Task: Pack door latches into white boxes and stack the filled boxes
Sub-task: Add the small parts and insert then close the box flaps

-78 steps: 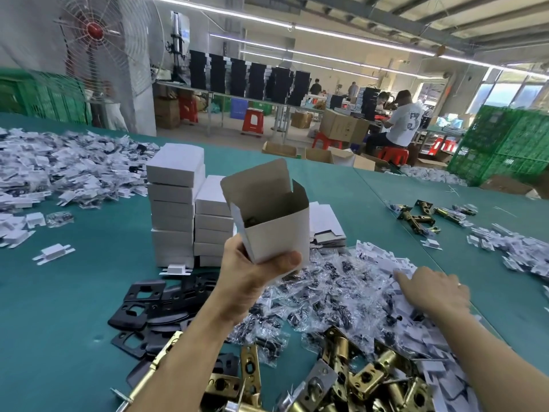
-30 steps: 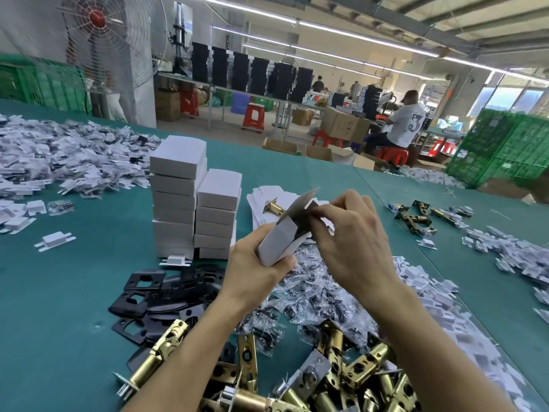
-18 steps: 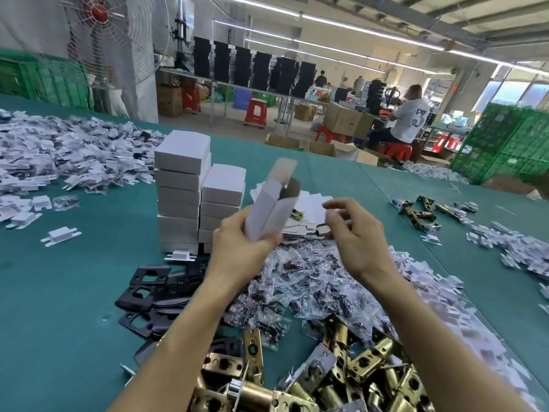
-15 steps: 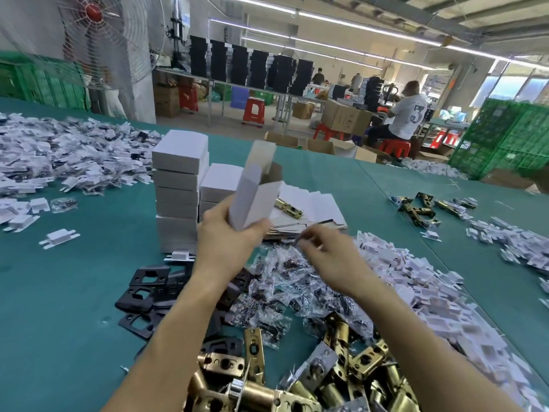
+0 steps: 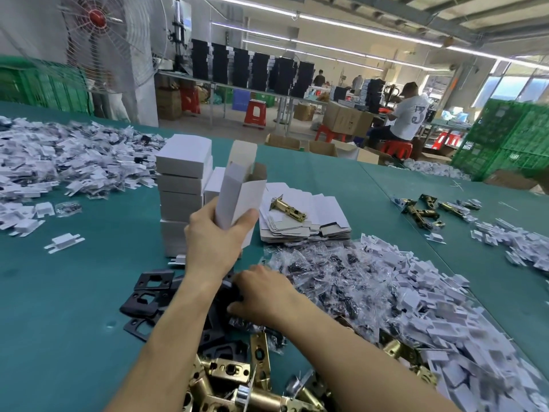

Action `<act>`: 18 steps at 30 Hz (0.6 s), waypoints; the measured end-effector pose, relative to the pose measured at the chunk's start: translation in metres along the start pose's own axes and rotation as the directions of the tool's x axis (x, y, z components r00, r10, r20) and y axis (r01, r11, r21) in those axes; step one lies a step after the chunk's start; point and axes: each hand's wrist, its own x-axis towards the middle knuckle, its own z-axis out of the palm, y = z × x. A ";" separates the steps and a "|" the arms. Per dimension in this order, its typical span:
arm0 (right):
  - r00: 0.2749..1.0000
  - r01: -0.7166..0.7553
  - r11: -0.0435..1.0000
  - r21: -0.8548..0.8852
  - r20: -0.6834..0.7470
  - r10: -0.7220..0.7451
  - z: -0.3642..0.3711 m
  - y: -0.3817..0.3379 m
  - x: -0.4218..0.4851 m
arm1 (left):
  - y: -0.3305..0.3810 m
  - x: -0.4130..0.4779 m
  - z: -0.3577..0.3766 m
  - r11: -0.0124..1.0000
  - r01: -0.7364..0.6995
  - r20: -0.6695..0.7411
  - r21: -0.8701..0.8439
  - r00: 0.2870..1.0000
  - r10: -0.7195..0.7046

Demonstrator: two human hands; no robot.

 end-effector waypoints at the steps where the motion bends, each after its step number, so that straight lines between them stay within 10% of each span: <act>1: 1.000 0.023 0.999 -0.023 -0.011 -0.023 0.001 -0.002 -0.001 | -0.001 0.000 0.000 1.000 0.007 -0.002 -0.005 1.000 -0.007; 8: 0.984 0.142 0.967 -0.210 -0.078 -0.161 0.001 -0.006 -0.002 | -0.002 -0.001 0.002 1.000 0.000 0.007 -0.028 1.000 0.000; 18: 0.992 0.086 0.995 -0.048 -0.090 -0.090 0.007 -0.015 0.004 | -0.003 -0.004 0.005 0.995 0.028 0.130 -0.101 0.991 -0.015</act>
